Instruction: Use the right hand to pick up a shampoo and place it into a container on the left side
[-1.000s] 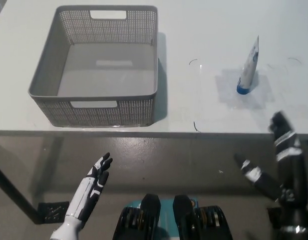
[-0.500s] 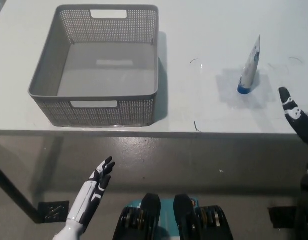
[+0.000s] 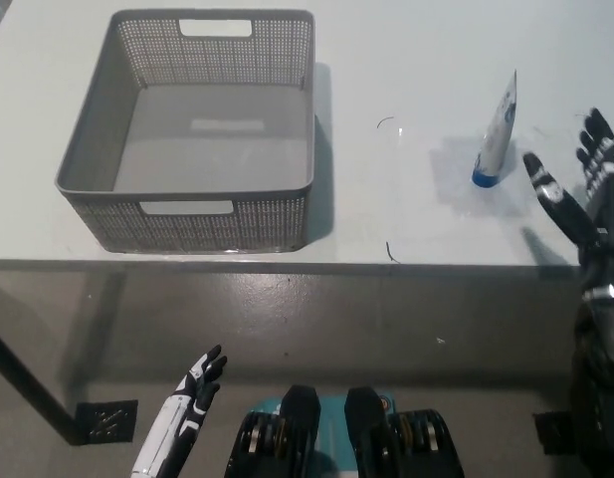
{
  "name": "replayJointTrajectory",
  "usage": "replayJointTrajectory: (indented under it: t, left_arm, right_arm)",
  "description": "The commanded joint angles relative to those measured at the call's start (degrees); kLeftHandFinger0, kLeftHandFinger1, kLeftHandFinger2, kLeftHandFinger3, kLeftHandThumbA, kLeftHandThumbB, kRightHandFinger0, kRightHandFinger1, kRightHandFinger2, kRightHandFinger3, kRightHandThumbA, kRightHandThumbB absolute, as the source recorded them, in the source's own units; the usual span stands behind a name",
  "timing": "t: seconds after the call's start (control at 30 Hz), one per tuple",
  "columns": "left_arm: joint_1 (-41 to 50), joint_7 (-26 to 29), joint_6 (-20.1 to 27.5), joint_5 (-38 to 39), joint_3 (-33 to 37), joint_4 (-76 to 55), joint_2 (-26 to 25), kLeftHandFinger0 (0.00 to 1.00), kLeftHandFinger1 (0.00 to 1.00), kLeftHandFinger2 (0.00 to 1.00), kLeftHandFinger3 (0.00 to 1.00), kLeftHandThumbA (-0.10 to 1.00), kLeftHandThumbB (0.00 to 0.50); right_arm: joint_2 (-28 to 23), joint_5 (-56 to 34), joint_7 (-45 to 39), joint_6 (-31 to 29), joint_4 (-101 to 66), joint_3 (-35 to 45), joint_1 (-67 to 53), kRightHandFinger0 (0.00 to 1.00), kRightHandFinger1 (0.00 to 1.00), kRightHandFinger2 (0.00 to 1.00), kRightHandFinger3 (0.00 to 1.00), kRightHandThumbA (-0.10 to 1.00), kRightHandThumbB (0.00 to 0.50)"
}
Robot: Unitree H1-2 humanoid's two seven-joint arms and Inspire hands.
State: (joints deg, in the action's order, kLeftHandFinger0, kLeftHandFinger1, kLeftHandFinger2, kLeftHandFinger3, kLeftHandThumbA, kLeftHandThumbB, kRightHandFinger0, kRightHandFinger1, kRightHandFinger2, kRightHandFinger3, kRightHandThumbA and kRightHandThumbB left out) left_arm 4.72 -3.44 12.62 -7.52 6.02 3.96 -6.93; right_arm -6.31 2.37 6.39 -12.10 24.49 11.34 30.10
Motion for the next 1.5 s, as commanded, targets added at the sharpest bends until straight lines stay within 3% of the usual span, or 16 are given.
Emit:
replayJointTrajectory:
  t: [0.0, 0.2, 0.3, 0.47, 0.87, 1.03, 1.37, 1.47]
  left_arm:
    - [-0.5, 0.0, 2.9, 0.5, -0.2, -0.2, -0.1, 1.00, 1.00, 1.00, 1.00, 1.00, 0.207]
    - [-0.2, 0.1, 3.0, 0.4, -0.2, -0.4, 0.1, 1.00, 1.00, 1.00, 1.00, 1.00, 0.196]
    - [-0.5, -0.1, 2.9, 0.5, -0.2, -0.4, 0.1, 1.00, 1.00, 1.00, 1.00, 1.00, 0.197]
    - [-0.8, -0.4, 2.5, 0.6, -0.2, -0.5, -0.1, 1.00, 1.00, 1.00, 1.00, 1.00, 0.194]
    - [-1.2, -0.6, 2.6, 1.1, -0.2, 0.0, -0.2, 1.00, 1.00, 1.00, 1.00, 1.00, 0.187]
    - [-1.0, -0.5, 2.4, 0.6, 0.1, 0.2, 0.0, 1.00, 1.00, 1.00, 1.00, 1.00, 0.199]
    - [-1.8, -0.6, 2.4, 0.4, 0.1, 0.7, -0.2, 1.00, 1.00, 1.00, 1.00, 1.00, 0.211]
    - [-1.6, -0.4, 2.3, 0.1, 0.1, 0.7, -0.1, 1.00, 1.00, 1.00, 1.00, 1.00, 0.223]
  right_arm:
    - [-0.8, -2.2, 0.8, -0.3, 4.5, 0.4, 6.0, 1.00, 1.00, 1.00, 1.00, 0.85, 0.431]
    - [-0.5, -2.5, 1.2, -0.2, 12.7, 0.3, 11.2, 1.00, 1.00, 1.00, 1.00, 0.81, 0.500]
    - [-0.9, -2.3, 1.5, -1.4, 17.1, 0.2, 13.1, 1.00, 1.00, 1.00, 1.00, 0.81, 0.480]
    - [-1.9, -2.2, 1.6, -3.6, 23.0, -0.1, 15.5, 1.00, 1.00, 1.00, 1.00, 0.83, 0.491]
    - [-2.5, -1.9, 1.9, -4.7, 25.4, -0.8, 17.2, 1.00, 1.00, 1.00, 1.00, 0.81, 0.471]
    - [-3.1, -2.0, 2.1, -5.1, 29.8, -0.9, 18.7, 1.00, 1.00, 1.00, 1.00, 0.74, 0.430]
    - [-2.3, -1.4, 2.9, -5.6, 36.9, -2.6, 23.6, 1.00, 1.00, 1.00, 1.00, 0.77, 0.445]
    - [-1.9, -2.1, 2.8, -5.7, 38.0, -2.5, 24.2, 1.00, 1.00, 1.00, 1.00, 0.73, 0.446]
